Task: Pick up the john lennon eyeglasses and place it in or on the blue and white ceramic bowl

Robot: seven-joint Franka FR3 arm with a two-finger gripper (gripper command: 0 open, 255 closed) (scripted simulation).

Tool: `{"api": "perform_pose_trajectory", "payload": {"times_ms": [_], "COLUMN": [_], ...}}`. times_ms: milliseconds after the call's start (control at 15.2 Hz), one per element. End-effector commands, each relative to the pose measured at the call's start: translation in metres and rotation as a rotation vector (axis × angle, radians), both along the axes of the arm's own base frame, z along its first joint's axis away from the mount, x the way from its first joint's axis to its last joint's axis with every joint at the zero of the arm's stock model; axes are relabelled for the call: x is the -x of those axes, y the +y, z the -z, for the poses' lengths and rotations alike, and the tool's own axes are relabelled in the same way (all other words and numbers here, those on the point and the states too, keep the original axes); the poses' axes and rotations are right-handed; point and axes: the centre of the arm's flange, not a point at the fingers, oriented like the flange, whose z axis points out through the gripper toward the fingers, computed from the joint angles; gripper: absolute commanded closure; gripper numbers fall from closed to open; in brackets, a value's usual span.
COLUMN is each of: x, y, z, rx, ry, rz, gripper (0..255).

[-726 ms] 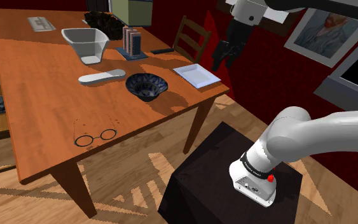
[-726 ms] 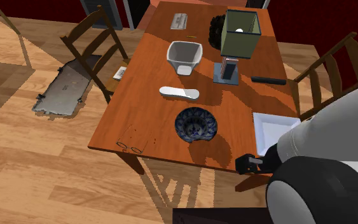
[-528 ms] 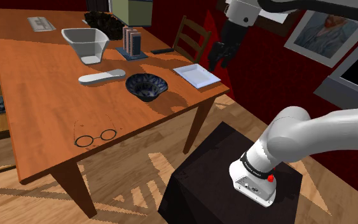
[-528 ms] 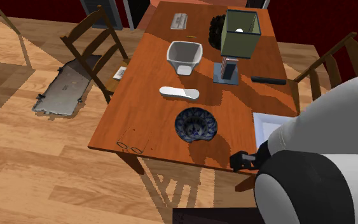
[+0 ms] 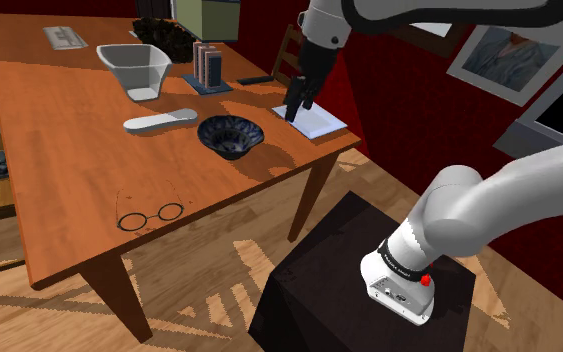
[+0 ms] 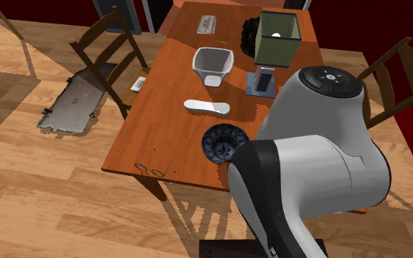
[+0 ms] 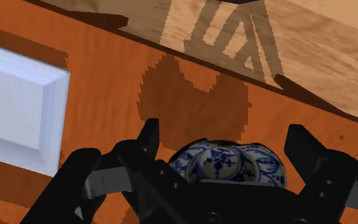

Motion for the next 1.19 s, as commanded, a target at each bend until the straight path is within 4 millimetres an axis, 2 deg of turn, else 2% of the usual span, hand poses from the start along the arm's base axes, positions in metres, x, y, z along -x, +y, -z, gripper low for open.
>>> {"api": "perform_pose_trajectory", "payload": {"times_ms": [0,594,1122], "x": [-0.012,-0.059,-0.074], "y": [0.022,0.127,0.226], "z": [0.009,0.048,0.086], "rx": [0.007,0.044,0.076], "ry": [-0.005,-0.023,-0.040], "rz": [-0.067,-0.361,-0.622], "gripper": [0,0,0]}}
